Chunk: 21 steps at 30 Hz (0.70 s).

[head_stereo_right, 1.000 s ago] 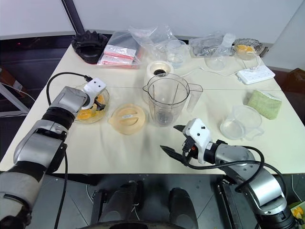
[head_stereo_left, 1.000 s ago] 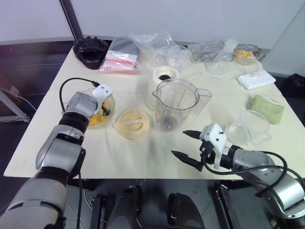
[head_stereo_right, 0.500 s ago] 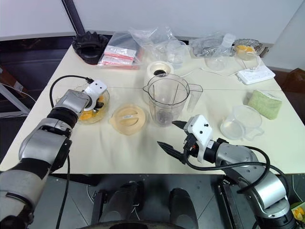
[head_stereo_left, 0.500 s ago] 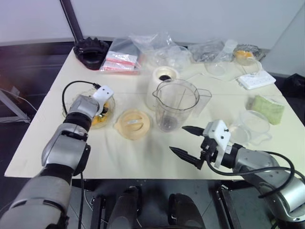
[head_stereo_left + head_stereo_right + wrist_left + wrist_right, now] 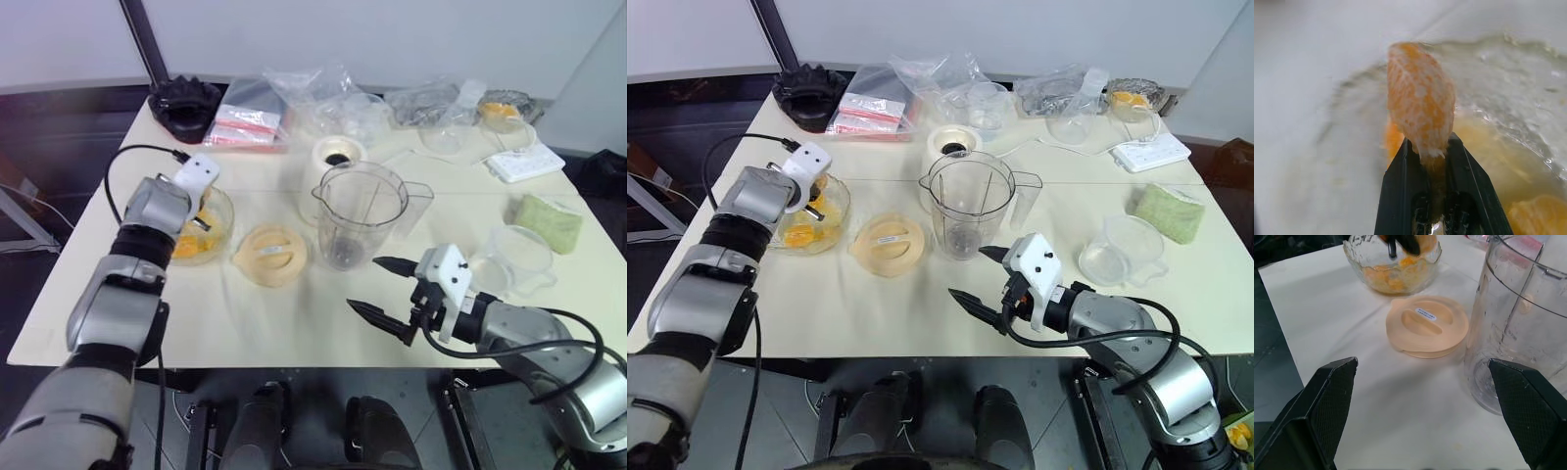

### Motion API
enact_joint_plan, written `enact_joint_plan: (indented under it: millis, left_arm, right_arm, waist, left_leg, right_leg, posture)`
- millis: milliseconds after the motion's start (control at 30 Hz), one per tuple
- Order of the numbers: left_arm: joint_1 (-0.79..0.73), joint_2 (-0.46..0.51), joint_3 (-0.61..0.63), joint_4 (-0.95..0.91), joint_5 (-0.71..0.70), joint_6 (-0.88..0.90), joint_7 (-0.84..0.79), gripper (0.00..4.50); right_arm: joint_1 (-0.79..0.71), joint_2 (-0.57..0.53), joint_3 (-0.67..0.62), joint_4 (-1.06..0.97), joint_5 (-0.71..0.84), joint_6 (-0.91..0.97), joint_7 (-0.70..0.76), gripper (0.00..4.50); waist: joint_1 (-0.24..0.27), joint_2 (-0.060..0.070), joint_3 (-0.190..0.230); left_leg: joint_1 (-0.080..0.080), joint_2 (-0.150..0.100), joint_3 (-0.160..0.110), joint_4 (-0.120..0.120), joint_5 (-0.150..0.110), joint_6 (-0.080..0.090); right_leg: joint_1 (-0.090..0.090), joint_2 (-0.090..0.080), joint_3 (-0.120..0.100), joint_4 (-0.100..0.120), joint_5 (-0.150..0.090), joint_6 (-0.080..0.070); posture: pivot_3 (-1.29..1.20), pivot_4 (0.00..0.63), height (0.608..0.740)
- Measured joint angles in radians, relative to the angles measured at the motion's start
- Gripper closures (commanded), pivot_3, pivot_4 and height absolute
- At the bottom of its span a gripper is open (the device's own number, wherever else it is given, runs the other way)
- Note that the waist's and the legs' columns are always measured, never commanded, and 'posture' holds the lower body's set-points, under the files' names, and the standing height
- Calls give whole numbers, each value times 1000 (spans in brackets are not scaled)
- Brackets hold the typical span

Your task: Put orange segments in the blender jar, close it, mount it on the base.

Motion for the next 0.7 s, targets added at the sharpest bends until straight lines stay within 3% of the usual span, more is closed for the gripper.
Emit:
enact_joint_plan:
  millis: [167, 333, 567, 700]
  left_arm:
    - [118, 93, -1, -313, -19, 193, -84, 4289]
    - [143, 180, 17, -464, -46, 275, -132, 4289]
    - [186, 253, 97, -513, -185, 118, -276, 4289]
    - [112, 250, 175, -502, -296, -2, -372, 4289]
  right_arm:
    - [-8, -13, -3, 12, 0, -1, 25, 0]
    - [-12, -25, -19, 46, -1, -5, 50, 0]
    - [1, -56, -95, 64, 2, -8, 72, 0]
    - [35, -101, -206, 69, 33, -1, 97, 0]
  waist:
    - [-2, 0, 0]
    - [4, 0, 0]
    - [5, 1, 0]
    - [6, 1, 0]
  left_leg:
    - [0, 0, 0, 0, -1, -2]
    - [0, 0, 0, -1, -2, -2]
    - [-1, 0, 0, -2, -2, -3]
    - [-2, -1, 0, -2, -2, -3]
  right_leg:
    - [-1, -1, 1, 0, -2, -3]
    - [-1, -2, 1, -1, -2, -4]
    - [-3, -2, 2, -2, -2, -4]
    - [-2, -3, 2, -3, -2, -4]
  posture:
    - [0, 150, 740]
    - [0, 150, 740]
    - [0, 150, 740]
    - [0, 150, 740]
